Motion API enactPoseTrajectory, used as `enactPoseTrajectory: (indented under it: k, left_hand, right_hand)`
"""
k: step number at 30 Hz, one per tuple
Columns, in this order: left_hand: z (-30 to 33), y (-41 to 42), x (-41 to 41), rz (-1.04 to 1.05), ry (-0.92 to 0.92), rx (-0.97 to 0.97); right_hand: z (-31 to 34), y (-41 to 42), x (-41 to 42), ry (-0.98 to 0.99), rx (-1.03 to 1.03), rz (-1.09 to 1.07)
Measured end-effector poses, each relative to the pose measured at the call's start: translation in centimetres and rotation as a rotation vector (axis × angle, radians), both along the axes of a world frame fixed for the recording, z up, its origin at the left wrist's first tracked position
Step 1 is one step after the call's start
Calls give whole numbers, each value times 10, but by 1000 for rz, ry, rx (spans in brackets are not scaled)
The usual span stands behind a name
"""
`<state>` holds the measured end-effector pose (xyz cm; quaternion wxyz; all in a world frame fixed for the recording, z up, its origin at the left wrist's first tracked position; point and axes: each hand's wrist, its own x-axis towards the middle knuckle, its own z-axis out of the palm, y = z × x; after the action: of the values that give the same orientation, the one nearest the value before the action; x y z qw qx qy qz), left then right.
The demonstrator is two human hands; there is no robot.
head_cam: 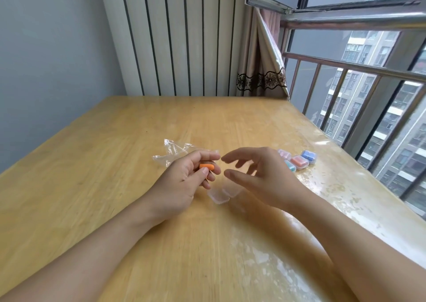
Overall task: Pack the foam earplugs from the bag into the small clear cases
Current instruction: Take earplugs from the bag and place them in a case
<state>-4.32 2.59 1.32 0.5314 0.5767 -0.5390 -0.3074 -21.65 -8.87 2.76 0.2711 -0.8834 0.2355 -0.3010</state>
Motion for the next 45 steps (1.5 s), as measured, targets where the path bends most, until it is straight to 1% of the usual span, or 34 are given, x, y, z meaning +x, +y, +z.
enactPoseTrajectory:
  k: [2, 4, 7, 12, 13, 14, 16, 18, 19, 22, 24, 27, 29, 31, 34, 38, 39, 42, 45]
  left_hand:
    - [-1, 0, 0, -9, 6, -4]
    - [-1, -1, 0, -23, 28, -3]
    - [-1, -2, -1, -46, 47, 9]
    - [4, -1, 3, -33, 59, -5]
    - [5, 0, 4, 0, 26, -28]
    - [6, 0, 6, 66, -56, -57]
    - [4, 0, 13, 248, -291, -103]
    - [1, -2, 20, 361, -472, -67]
    - [-1, -3, 22, 373, -533, -22]
    - [-6, -5, 23, 303, -640, 91]
    - [-6, -3, 22, 281, -679, 113]
    - [-1, -1, 23, 300, -723, 121]
    - [1, 1, 22, 325, -720, 85]
    - [4, 4, 13, 313, -657, -5]
    - [7, 5, -2, 227, -448, -108]
    - [6, 5, -10, 46, -140, -65]
    - [4, 4, -9, 31, -110, -56]
    - [4, 5, -12, 10, -169, -60]
    - [5, 8, -19, -6, -259, -63]
  right_hand:
    - [2, 6, 1, -54, -100, 58]
    - [-2, 11, 5, -53, -156, 121]
    - [-6, 13, 10, -41, -188, 150]
    - [-5, 14, 13, -65, -207, 134]
    - [-5, 14, 14, -67, -205, 118]
    - [-6, 15, 14, -60, -196, 99]
    - [-5, 17, 15, -21, -153, 66]
    - [-4, 19, 15, 38, -84, 63]
    - [-3, 20, 15, 69, -62, 75]
    - [-2, 22, 13, 168, -50, 114]
    - [-2, 21, 11, 229, -79, 133]
    - [2, 19, 5, 313, -120, 166]
    - [7, 17, 0, 347, -136, 192]
    - [11, 16, -4, 334, -143, 205]
    - [11, 18, -4, 277, -145, 188]
    - [12, 18, -5, 224, -58, 99]
    - [11, 18, -5, 221, -29, 82]
    - [8, 17, -3, 223, 66, 45]
    - [5, 16, -2, 275, 89, 39]
